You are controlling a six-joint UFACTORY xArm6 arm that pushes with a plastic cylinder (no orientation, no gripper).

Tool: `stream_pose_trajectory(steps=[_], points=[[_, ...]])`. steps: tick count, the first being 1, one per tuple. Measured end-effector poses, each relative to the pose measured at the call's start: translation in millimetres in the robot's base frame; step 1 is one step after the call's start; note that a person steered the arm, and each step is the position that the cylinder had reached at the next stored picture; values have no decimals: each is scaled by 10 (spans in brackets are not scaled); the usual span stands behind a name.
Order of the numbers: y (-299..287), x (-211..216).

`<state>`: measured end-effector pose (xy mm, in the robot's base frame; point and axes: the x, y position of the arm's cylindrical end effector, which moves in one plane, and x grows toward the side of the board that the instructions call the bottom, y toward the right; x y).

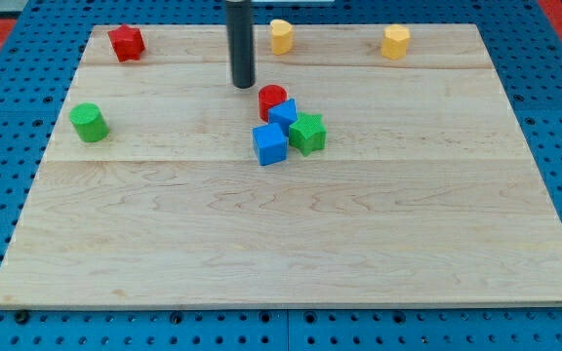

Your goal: Move the arm to the top right of the red circle

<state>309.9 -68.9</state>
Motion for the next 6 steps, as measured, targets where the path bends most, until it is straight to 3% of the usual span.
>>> stream_pose_trajectory(steps=[5, 6], points=[[322, 1], [628, 1]])
